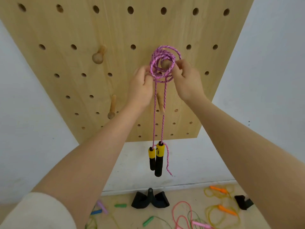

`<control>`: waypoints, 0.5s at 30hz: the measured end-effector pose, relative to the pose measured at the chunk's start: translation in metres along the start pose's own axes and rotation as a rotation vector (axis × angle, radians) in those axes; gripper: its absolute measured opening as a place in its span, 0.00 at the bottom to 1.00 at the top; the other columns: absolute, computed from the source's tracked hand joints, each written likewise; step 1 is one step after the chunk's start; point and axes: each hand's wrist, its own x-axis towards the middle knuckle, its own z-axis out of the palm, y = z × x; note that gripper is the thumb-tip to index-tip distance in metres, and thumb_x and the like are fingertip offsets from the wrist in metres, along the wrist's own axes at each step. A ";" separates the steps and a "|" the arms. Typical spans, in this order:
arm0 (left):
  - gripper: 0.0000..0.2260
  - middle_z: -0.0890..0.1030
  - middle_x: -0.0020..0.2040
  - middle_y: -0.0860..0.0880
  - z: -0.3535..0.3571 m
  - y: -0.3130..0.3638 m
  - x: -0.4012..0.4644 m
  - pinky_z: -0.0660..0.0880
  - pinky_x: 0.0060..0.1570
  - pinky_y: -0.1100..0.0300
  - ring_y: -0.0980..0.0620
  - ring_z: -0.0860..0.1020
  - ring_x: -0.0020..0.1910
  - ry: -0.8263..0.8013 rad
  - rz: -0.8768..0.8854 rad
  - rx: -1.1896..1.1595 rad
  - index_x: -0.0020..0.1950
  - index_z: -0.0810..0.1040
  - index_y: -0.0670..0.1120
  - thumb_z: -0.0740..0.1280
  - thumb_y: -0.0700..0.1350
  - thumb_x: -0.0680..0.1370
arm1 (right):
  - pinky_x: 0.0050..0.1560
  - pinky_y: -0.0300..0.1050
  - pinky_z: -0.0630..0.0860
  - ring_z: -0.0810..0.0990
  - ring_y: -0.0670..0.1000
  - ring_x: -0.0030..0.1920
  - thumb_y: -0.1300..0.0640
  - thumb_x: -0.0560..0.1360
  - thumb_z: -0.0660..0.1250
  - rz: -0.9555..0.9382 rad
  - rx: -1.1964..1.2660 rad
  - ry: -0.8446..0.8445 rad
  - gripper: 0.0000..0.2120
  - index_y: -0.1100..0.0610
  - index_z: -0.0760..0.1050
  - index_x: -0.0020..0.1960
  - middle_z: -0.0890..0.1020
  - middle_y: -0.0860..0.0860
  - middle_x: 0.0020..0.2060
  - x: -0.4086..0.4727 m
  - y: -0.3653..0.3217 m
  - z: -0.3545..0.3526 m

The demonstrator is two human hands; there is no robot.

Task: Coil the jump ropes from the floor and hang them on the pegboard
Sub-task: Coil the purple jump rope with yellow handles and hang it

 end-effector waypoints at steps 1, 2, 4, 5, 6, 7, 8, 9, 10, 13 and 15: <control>0.08 0.75 0.55 0.49 0.001 -0.003 0.005 0.69 0.54 0.63 0.56 0.73 0.51 0.038 -0.027 -0.036 0.57 0.72 0.46 0.55 0.43 0.81 | 0.43 0.44 0.72 0.75 0.47 0.43 0.45 0.80 0.53 0.017 0.022 -0.007 0.14 0.52 0.72 0.47 0.77 0.47 0.42 0.004 0.000 -0.002; 0.06 0.74 0.53 0.50 0.002 -0.005 0.010 0.70 0.54 0.61 0.56 0.72 0.49 0.064 -0.065 -0.083 0.55 0.69 0.47 0.56 0.44 0.81 | 0.42 0.43 0.70 0.74 0.45 0.41 0.44 0.79 0.53 0.032 0.036 0.003 0.15 0.51 0.70 0.41 0.75 0.46 0.39 0.008 0.001 -0.003; 0.10 0.71 0.56 0.51 0.007 -0.008 0.018 0.69 0.59 0.57 0.55 0.71 0.53 0.019 -0.182 -0.202 0.60 0.65 0.47 0.59 0.46 0.80 | 0.53 0.45 0.70 0.72 0.46 0.51 0.41 0.78 0.55 0.063 0.070 0.057 0.15 0.49 0.69 0.39 0.73 0.47 0.48 0.017 0.003 -0.004; 0.15 0.70 0.60 0.51 0.008 -0.008 0.020 0.67 0.61 0.56 0.54 0.69 0.57 -0.046 -0.255 -0.253 0.64 0.62 0.47 0.60 0.47 0.80 | 0.61 0.47 0.67 0.70 0.48 0.58 0.40 0.78 0.54 0.087 0.103 0.062 0.16 0.50 0.71 0.41 0.72 0.49 0.55 0.019 0.002 -0.004; 0.20 0.69 0.63 0.51 0.010 -0.008 0.021 0.65 0.62 0.56 0.54 0.68 0.60 -0.113 -0.316 -0.285 0.68 0.60 0.47 0.60 0.50 0.80 | 0.66 0.48 0.63 0.67 0.49 0.63 0.39 0.78 0.52 0.112 0.166 0.032 0.19 0.52 0.72 0.44 0.71 0.50 0.60 0.021 0.001 -0.004; 0.22 0.68 0.66 0.51 0.010 -0.008 0.021 0.64 0.62 0.56 0.54 0.68 0.62 -0.168 -0.353 -0.297 0.71 0.59 0.48 0.60 0.53 0.79 | 0.69 0.49 0.61 0.68 0.49 0.64 0.37 0.77 0.48 0.138 0.254 -0.026 0.22 0.52 0.72 0.47 0.72 0.50 0.61 0.022 0.001 -0.003; 0.23 0.69 0.67 0.51 0.010 -0.007 0.022 0.64 0.63 0.56 0.54 0.69 0.62 -0.202 -0.362 -0.294 0.71 0.60 0.49 0.59 0.54 0.79 | 0.69 0.50 0.61 0.70 0.49 0.63 0.34 0.76 0.45 0.160 0.354 -0.100 0.24 0.50 0.71 0.47 0.75 0.49 0.59 0.023 -0.001 -0.003; 0.21 0.71 0.66 0.51 0.009 -0.007 0.022 0.66 0.63 0.56 0.54 0.71 0.61 -0.218 -0.358 -0.286 0.70 0.62 0.49 0.59 0.54 0.80 | 0.69 0.51 0.63 0.73 0.49 0.61 0.32 0.75 0.44 0.184 0.429 -0.163 0.25 0.49 0.70 0.47 0.78 0.47 0.55 0.023 -0.002 -0.004; 0.18 0.75 0.61 0.50 0.009 -0.004 0.021 0.69 0.60 0.57 0.54 0.75 0.56 -0.225 -0.342 -0.284 0.68 0.66 0.48 0.58 0.51 0.81 | 0.67 0.51 0.66 0.75 0.49 0.59 0.28 0.72 0.47 0.192 0.448 -0.200 0.26 0.48 0.70 0.48 0.78 0.47 0.53 0.024 -0.003 -0.005; 0.10 0.80 0.43 0.53 0.009 0.002 0.020 0.76 0.47 0.59 0.56 0.77 0.39 -0.183 -0.296 -0.295 0.55 0.75 0.48 0.56 0.48 0.82 | 0.54 0.46 0.75 0.78 0.48 0.50 0.35 0.67 0.66 0.128 0.364 -0.227 0.25 0.52 0.67 0.52 0.77 0.49 0.50 0.022 -0.001 -0.006; 0.11 0.77 0.36 0.53 0.006 0.008 0.019 0.74 0.38 0.59 0.57 0.73 0.31 -0.138 -0.289 -0.333 0.49 0.75 0.49 0.54 0.48 0.82 | 0.51 0.48 0.79 0.80 0.51 0.47 0.48 0.69 0.72 0.119 0.339 -0.230 0.20 0.54 0.66 0.53 0.76 0.51 0.49 0.022 -0.002 -0.005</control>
